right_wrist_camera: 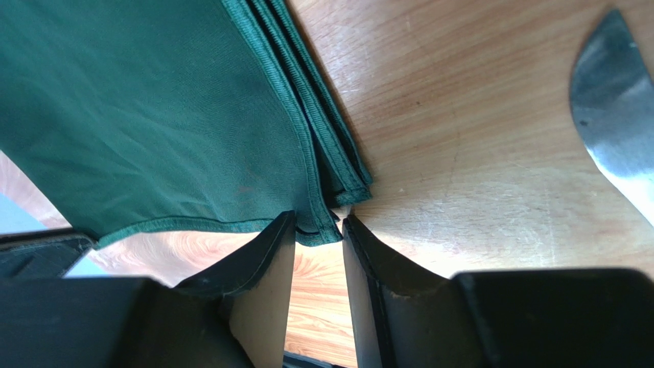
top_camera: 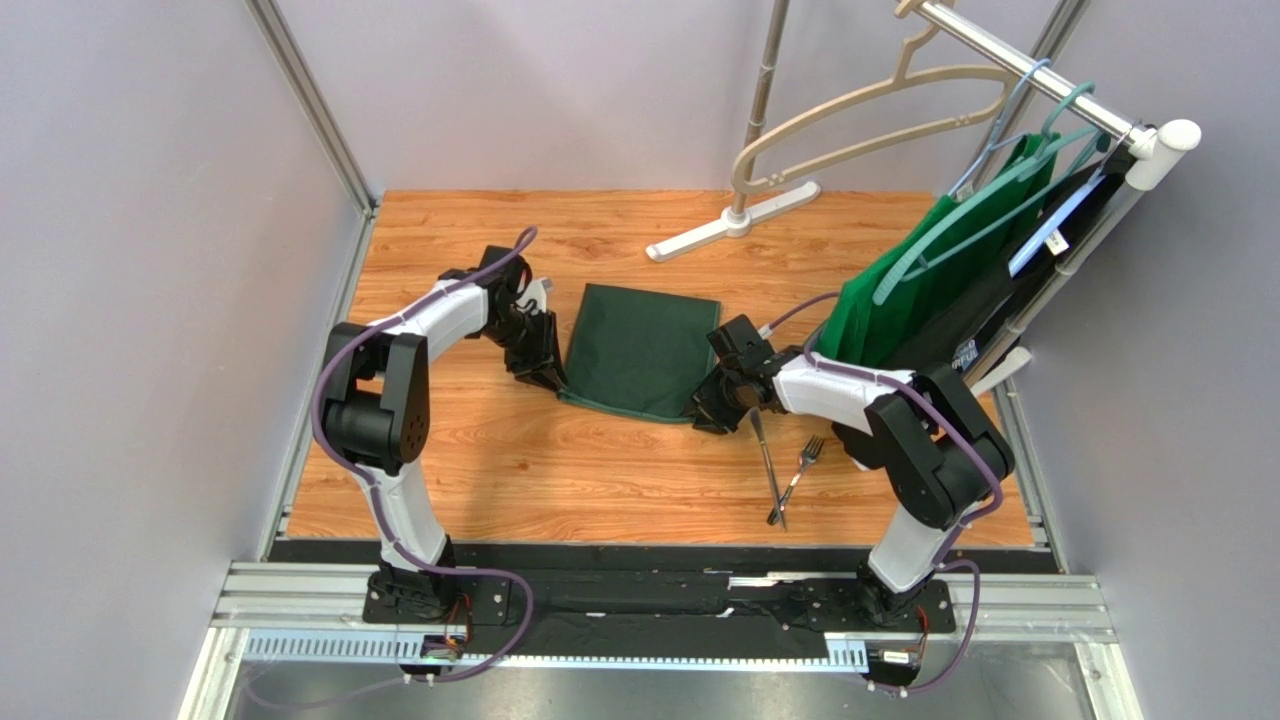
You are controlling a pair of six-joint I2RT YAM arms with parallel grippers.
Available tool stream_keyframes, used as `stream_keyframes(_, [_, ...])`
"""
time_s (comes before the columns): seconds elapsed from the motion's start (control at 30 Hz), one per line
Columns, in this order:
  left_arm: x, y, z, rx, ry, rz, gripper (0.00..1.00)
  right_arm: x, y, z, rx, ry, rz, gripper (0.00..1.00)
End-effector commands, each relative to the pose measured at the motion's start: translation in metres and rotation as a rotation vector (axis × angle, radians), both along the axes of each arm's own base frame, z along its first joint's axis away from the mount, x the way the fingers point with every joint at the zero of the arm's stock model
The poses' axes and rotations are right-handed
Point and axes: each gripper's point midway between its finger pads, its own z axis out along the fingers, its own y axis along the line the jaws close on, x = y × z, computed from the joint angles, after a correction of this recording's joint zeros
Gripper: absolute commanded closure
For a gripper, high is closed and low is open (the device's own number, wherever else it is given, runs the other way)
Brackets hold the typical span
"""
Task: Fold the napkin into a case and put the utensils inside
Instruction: Smooth out the square-folded napkin at the center of the board.
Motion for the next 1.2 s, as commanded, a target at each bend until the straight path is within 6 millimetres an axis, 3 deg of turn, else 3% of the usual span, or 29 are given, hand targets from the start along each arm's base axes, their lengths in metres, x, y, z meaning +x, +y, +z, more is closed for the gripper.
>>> stream_keyframes(0.0, [0.007,0.000,0.012,-0.017,-0.046,0.013,0.65,-0.003,-0.023,-0.027,-0.134,0.046,-0.114,0.65])
stream_keyframes(0.1, [0.007,0.002,0.012,-0.007,-0.049,0.013,0.63,-0.003,-0.027,-0.035,-0.147,0.055,-0.131,0.69])
stream_keyframes(0.2, [0.006,0.003,0.012,-0.003,-0.052,0.014,0.60,-0.004,-0.024,-0.038,-0.145,0.060,-0.120,0.82])
stream_keyframes(0.3, [0.005,0.003,0.011,-0.003,-0.051,0.014,0.60,-0.006,-0.023,-0.039,-0.144,0.061,-0.106,0.87])
stream_keyframes(0.37, [0.005,0.002,0.009,-0.009,-0.045,0.012,0.62,-0.006,-0.025,-0.036,-0.150,0.051,-0.096,0.95])
stream_keyframes(0.57, [0.005,-0.005,0.010,-0.047,-0.037,0.013,0.58,-0.005,-0.030,-0.021,-0.178,0.010,-0.082,1.00])
stream_keyframes(0.8, [0.003,-0.005,0.008,-0.054,-0.020,0.019,0.70,-0.005,-0.026,-0.011,-0.163,0.005,-0.064,1.00])
stream_keyframes(0.87, [0.003,-0.005,0.011,-0.058,-0.029,0.022,0.82,-0.005,-0.025,-0.007,-0.156,-0.002,-0.059,1.00])
stream_keyframes(1.03, [0.004,-0.011,0.022,-0.093,-0.038,0.027,1.00,-0.001,-0.026,0.014,-0.163,-0.052,-0.012,1.00])
stream_keyframes(1.17, [0.006,-0.018,0.042,-0.141,-0.066,0.036,1.00,0.001,-0.027,0.032,-0.170,-0.098,0.031,1.00])
